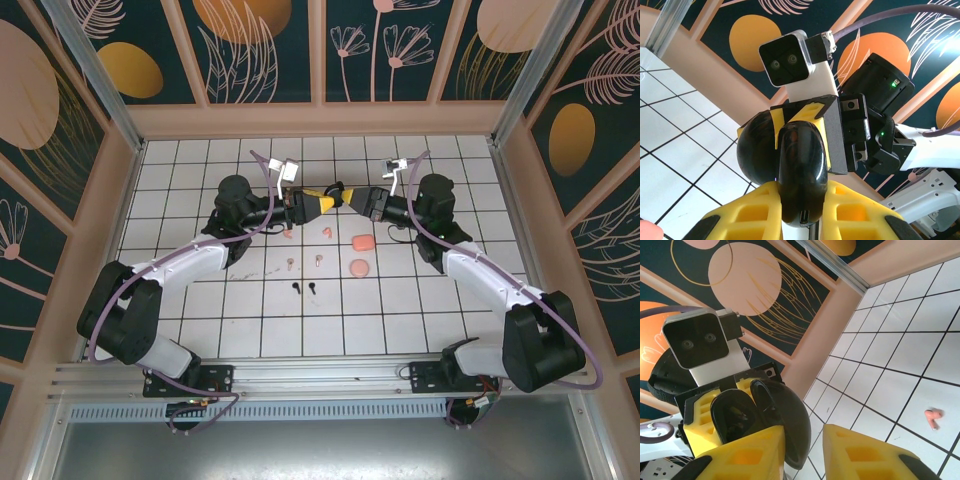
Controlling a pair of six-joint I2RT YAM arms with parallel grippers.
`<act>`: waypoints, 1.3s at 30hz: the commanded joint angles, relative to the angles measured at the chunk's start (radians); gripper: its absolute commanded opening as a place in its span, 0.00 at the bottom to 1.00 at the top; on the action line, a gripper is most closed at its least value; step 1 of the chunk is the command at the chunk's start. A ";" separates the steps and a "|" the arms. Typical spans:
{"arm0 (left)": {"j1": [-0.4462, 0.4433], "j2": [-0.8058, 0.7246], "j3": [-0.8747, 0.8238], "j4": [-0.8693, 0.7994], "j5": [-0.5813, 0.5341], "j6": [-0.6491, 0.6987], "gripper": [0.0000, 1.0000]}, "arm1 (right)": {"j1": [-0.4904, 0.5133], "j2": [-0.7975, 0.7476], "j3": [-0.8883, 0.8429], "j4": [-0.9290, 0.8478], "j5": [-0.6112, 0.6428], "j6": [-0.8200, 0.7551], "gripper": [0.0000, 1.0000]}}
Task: Insert the wireless bluetooth earbuds into the charging case
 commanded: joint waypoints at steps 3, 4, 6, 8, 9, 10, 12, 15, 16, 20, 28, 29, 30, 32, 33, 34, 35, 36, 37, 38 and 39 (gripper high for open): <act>-0.007 0.002 0.008 0.051 0.002 -0.009 0.00 | 0.016 0.009 0.028 0.018 -0.020 -0.021 0.22; -0.007 0.002 0.009 0.051 0.000 -0.010 0.00 | 0.018 0.009 0.030 0.015 -0.020 -0.024 0.19; -0.007 0.002 0.008 0.051 0.000 -0.009 0.00 | 0.021 0.010 0.032 0.010 -0.019 -0.026 0.16; -0.007 0.004 0.009 0.051 -0.002 -0.010 0.00 | 0.022 0.009 0.036 0.003 -0.016 -0.029 0.13; -0.007 0.005 0.009 0.053 -0.002 -0.011 0.00 | 0.023 0.009 0.038 0.001 -0.014 -0.030 0.12; -0.007 0.006 0.009 0.055 -0.002 -0.012 0.00 | 0.022 0.009 0.041 -0.001 -0.014 -0.032 0.10; -0.008 0.008 0.007 0.056 -0.001 -0.014 0.00 | 0.024 0.010 0.054 -0.008 -0.013 -0.033 0.07; -0.008 0.013 0.006 0.046 -0.005 -0.011 0.00 | 0.024 0.013 0.078 -0.030 -0.006 -0.043 0.01; -0.006 0.014 0.003 0.036 -0.010 -0.008 0.00 | 0.025 0.014 0.089 -0.042 -0.006 -0.051 0.00; -0.008 0.014 0.004 -0.039 -0.061 0.041 0.37 | 0.022 0.019 0.138 -0.142 0.012 -0.109 0.00; -0.005 -0.035 0.148 -0.502 -0.176 0.392 0.72 | -0.039 0.045 0.322 -0.517 0.051 -0.371 0.00; -0.004 -0.039 0.176 -0.569 -0.181 0.444 0.74 | -0.050 0.053 0.349 -0.564 0.054 -0.411 0.00; -0.003 -0.041 0.208 -0.643 -0.190 0.500 0.76 | -0.058 0.064 0.384 -0.629 0.066 -0.464 0.00; -0.002 -0.036 0.283 -0.785 -0.181 0.605 0.79 | -0.068 0.089 0.452 -0.748 0.085 -0.576 0.00; -0.001 -0.027 0.327 -0.861 -0.180 0.659 0.80 | -0.071 0.106 0.487 -0.813 0.098 -0.635 0.00; 0.002 -0.016 0.370 -0.932 -0.176 0.700 0.80 | -0.074 0.122 0.520 -0.870 0.116 -0.688 0.00; 0.005 -0.003 0.407 -0.987 -0.161 0.738 0.81 | -0.074 0.133 0.543 -0.911 0.133 -0.727 0.00; 0.008 0.015 0.450 -1.052 -0.147 0.776 0.81 | -0.073 0.146 0.563 -0.953 0.144 -0.769 0.00; 0.011 0.032 0.491 -1.102 -0.139 0.805 0.80 | -0.074 0.156 0.580 -0.988 0.154 -0.802 0.00; 0.015 0.047 0.523 -1.148 -0.126 0.828 0.80 | -0.072 0.163 0.587 -1.011 0.156 -0.826 0.00; 0.021 0.068 0.561 -1.194 -0.107 0.860 0.80 | -0.073 0.166 0.591 -1.031 0.154 -0.849 0.00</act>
